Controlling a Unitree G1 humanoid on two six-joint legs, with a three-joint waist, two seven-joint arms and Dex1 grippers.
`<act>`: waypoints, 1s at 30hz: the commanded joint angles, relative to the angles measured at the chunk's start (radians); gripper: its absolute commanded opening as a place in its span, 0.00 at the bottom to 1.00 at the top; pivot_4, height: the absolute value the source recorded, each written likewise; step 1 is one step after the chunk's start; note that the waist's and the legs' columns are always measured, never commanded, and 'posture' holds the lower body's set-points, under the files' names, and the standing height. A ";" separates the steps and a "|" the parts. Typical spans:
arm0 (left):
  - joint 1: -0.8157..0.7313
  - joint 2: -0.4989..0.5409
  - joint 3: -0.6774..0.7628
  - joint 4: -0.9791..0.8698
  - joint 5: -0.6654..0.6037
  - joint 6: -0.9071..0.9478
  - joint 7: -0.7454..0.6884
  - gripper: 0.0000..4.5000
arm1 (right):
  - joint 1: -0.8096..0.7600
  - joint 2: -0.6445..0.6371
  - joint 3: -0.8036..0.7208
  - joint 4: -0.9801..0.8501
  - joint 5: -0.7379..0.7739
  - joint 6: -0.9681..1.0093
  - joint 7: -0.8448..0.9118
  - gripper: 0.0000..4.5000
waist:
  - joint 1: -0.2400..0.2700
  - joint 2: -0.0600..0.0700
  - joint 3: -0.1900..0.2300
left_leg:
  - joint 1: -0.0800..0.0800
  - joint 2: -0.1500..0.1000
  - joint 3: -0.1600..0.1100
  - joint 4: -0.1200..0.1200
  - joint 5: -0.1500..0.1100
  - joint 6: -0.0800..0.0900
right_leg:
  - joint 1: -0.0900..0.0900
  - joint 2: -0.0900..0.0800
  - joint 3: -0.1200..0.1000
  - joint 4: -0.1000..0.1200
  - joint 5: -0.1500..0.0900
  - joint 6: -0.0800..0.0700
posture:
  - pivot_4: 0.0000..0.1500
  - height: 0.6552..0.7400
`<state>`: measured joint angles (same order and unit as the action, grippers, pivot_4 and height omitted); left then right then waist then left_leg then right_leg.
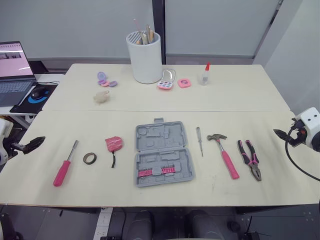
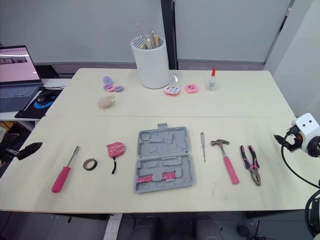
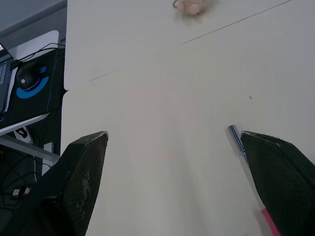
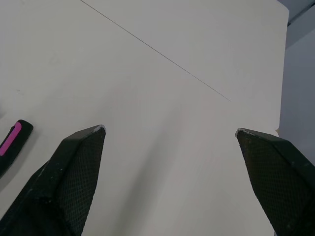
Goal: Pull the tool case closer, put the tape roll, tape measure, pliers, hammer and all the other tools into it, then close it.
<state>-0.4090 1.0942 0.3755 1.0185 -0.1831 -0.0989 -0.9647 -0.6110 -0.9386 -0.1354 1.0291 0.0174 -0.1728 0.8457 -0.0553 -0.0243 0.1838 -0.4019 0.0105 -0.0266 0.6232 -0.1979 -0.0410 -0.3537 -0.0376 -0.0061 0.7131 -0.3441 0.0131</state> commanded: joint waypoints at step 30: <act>0.005 0.020 0.009 -0.026 -0.010 0.004 -0.001 0.99 | 0.010 -0.037 -0.022 -0.018 0.008 -0.012 -0.001 1.00 | 0.000 0.000 0.000 | 0.000 0.000 0.000 0.000 0.000 0.000 | 0.000 0.000 0.000 0.000 0.000 0.000 | 1.00 1.00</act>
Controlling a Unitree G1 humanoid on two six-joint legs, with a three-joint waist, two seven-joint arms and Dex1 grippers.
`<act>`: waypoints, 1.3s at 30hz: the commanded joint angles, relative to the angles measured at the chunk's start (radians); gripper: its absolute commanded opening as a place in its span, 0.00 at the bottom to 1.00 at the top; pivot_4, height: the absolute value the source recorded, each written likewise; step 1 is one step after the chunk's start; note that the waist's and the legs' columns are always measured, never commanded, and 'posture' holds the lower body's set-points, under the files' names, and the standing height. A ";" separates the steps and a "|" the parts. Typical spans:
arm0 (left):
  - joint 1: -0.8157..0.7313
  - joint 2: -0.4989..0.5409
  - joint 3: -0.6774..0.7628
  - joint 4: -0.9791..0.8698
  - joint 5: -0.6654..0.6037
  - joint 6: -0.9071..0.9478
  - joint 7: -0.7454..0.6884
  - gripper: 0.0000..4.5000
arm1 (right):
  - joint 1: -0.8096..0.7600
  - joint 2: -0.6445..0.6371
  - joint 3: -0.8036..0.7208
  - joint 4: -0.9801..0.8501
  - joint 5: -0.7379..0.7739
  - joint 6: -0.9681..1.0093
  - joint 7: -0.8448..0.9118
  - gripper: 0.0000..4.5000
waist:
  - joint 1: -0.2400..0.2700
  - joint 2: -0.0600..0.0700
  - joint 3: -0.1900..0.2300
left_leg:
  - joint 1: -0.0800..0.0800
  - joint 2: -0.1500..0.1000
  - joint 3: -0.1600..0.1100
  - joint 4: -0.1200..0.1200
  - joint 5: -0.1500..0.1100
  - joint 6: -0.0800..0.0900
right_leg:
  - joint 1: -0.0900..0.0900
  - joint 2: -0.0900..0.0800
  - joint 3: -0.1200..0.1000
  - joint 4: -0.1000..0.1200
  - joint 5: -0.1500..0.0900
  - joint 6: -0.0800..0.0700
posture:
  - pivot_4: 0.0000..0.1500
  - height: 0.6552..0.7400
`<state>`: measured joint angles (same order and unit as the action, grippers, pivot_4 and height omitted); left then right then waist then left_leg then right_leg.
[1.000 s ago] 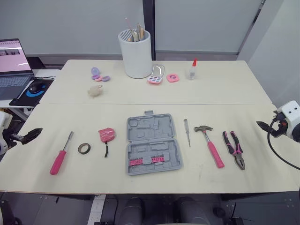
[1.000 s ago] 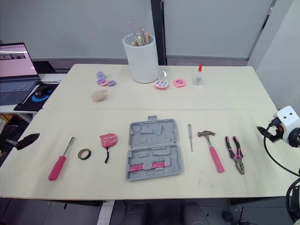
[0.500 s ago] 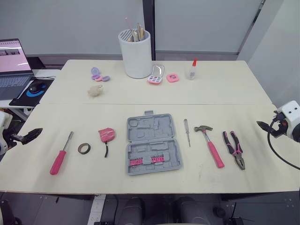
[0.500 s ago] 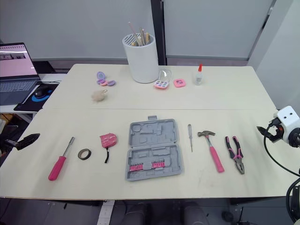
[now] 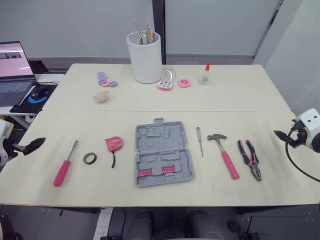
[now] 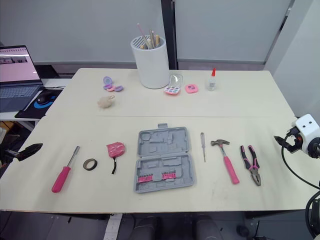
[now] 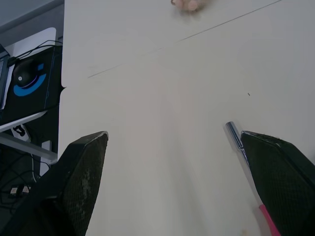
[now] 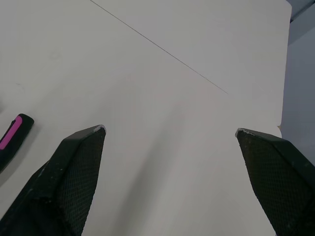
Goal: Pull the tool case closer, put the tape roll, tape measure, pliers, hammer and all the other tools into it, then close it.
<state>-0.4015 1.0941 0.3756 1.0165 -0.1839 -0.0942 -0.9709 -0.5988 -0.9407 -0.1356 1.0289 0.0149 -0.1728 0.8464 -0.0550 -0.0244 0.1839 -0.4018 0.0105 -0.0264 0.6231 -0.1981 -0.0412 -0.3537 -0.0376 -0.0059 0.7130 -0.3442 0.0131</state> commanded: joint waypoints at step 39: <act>0.066 0.041 0.052 -0.066 -0.045 0.034 -0.001 0.99 | 0.000 -0.044 -0.012 -0.012 0.000 -0.023 -0.007 1.00 | -0.001 0.000 0.000 | 0.000 0.000 0.000 0.000 0.000 0.000 | 0.000 0.000 0.001 0.000 0.000 0.000 | 1.00 1.00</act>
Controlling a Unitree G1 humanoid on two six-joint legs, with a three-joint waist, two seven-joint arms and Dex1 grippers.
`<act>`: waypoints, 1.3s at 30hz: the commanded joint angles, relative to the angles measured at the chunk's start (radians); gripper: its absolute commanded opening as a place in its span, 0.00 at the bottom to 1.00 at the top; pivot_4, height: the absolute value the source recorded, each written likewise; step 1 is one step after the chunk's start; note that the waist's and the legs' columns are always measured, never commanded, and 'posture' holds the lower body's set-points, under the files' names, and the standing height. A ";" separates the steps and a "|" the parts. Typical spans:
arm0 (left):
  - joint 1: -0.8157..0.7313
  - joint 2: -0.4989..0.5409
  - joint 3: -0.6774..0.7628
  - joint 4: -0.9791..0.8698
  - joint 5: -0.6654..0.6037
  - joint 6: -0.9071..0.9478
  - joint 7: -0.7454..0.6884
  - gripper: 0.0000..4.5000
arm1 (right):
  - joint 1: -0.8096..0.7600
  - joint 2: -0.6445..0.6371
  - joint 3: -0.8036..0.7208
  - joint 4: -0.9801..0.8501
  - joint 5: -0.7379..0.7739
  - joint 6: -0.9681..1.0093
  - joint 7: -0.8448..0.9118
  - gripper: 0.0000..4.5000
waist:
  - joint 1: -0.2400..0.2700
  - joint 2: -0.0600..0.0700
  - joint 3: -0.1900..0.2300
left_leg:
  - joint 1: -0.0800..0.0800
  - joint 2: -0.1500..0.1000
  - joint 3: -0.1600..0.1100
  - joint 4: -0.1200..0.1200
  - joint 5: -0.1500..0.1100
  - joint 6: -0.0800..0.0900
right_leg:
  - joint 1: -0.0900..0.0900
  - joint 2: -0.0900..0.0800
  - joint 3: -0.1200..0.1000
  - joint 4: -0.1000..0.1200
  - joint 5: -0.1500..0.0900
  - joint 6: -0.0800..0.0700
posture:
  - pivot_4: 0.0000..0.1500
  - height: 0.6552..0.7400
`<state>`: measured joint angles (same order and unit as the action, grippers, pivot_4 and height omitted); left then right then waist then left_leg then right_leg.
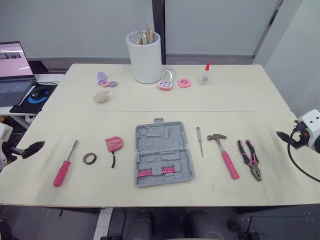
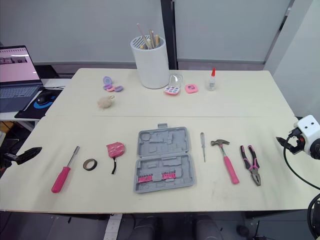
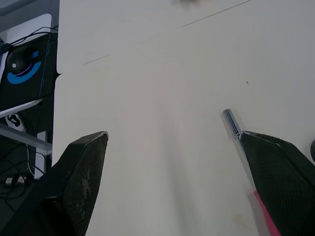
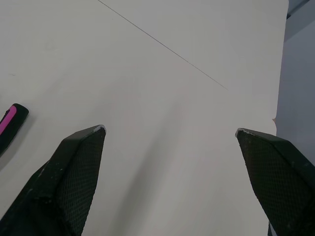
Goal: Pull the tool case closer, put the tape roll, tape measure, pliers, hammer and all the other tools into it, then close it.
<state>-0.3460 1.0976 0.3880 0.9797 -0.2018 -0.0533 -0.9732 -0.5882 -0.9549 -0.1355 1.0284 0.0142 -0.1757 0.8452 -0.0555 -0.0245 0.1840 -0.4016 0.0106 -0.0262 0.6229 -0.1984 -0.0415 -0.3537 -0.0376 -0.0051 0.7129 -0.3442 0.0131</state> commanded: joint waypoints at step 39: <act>0.396 -0.076 -0.060 -1.050 -0.164 0.372 -0.097 0.91 | 0.123 0.184 0.323 -1.060 0.066 0.291 0.291 1.00 | 0.033 0.000 0.001 | -0.001 0.001 0.000 -0.002 -0.001 0.000 | 0.000 0.000 0.002 -0.007 0.000 0.000 | 1.00 1.00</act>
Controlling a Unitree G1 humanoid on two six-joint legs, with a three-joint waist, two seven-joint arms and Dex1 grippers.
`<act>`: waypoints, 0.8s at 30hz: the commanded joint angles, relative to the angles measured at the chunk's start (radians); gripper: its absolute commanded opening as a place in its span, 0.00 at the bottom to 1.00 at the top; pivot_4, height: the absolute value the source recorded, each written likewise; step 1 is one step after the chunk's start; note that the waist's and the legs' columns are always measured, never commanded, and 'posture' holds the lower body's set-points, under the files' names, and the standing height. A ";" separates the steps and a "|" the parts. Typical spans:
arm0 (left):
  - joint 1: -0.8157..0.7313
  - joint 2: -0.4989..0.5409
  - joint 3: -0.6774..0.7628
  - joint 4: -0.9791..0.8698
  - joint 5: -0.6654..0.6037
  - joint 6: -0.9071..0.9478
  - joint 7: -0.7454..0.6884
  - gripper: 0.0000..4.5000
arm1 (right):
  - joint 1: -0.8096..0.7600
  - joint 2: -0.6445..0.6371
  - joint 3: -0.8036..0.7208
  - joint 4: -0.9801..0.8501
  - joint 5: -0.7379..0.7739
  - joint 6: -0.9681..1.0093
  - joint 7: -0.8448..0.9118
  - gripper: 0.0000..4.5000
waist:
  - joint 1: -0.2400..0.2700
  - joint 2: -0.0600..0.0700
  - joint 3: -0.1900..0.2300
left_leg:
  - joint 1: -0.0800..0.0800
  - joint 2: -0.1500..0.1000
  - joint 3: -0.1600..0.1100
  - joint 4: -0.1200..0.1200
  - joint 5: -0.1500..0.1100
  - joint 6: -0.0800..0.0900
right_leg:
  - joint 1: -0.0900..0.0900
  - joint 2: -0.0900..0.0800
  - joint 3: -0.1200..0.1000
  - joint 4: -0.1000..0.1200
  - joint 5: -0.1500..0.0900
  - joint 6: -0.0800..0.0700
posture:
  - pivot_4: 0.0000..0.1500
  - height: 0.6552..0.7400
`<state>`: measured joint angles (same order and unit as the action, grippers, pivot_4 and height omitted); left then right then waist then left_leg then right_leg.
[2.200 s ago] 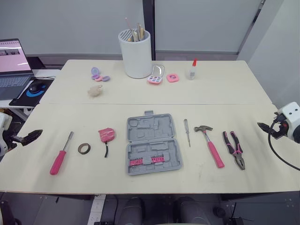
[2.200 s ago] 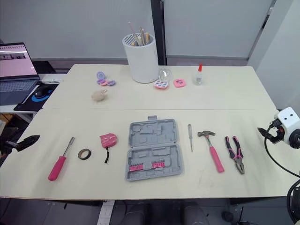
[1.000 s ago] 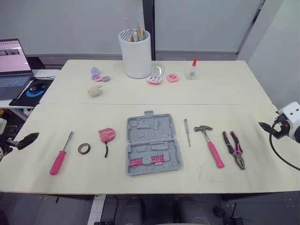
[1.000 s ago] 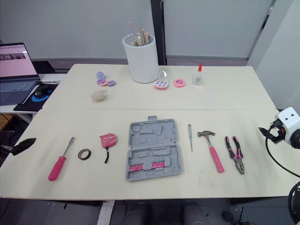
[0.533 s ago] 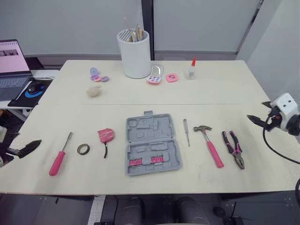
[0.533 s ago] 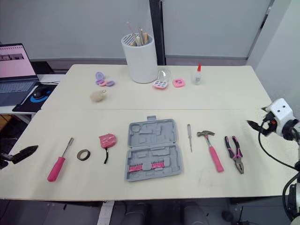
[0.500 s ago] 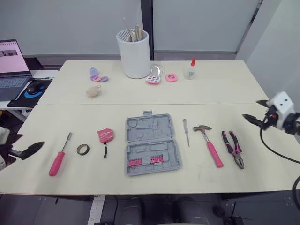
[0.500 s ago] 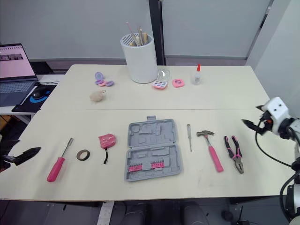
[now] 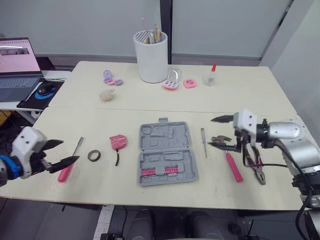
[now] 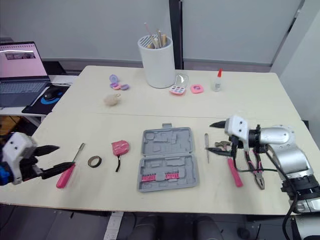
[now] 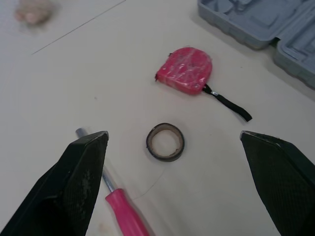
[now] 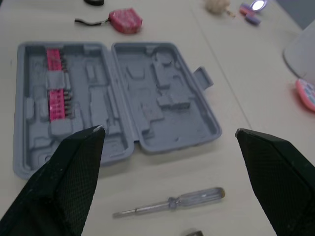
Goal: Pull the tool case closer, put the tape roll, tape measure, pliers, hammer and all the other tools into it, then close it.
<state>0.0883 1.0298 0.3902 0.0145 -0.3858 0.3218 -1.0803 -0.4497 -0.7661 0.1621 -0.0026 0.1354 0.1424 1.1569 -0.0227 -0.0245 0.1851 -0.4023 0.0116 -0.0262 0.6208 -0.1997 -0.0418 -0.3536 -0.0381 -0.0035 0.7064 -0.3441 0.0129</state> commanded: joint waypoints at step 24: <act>-0.383 -0.277 -0.512 0.168 0.337 -0.160 0.112 0.00 | -0.210 0.190 0.271 0.410 -0.410 -0.295 -0.143 0.00 | -0.006 -0.001 0.001 | -0.001 0.001 -0.001 0.000 0.000 0.001 | 0.000 0.004 -0.001 -0.001 0.000 0.000 | 1.00 1.00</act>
<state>-0.2759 0.7579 -0.1196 0.1823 -0.0591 0.1691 -0.9795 -0.6411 -0.5772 0.4361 0.4070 -0.2647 -0.1297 1.0220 -0.0286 -0.0258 0.1860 -0.4028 0.0119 -0.0274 0.6212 -0.2001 -0.0412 -0.3532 -0.0346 -0.0047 0.7058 -0.3438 0.0134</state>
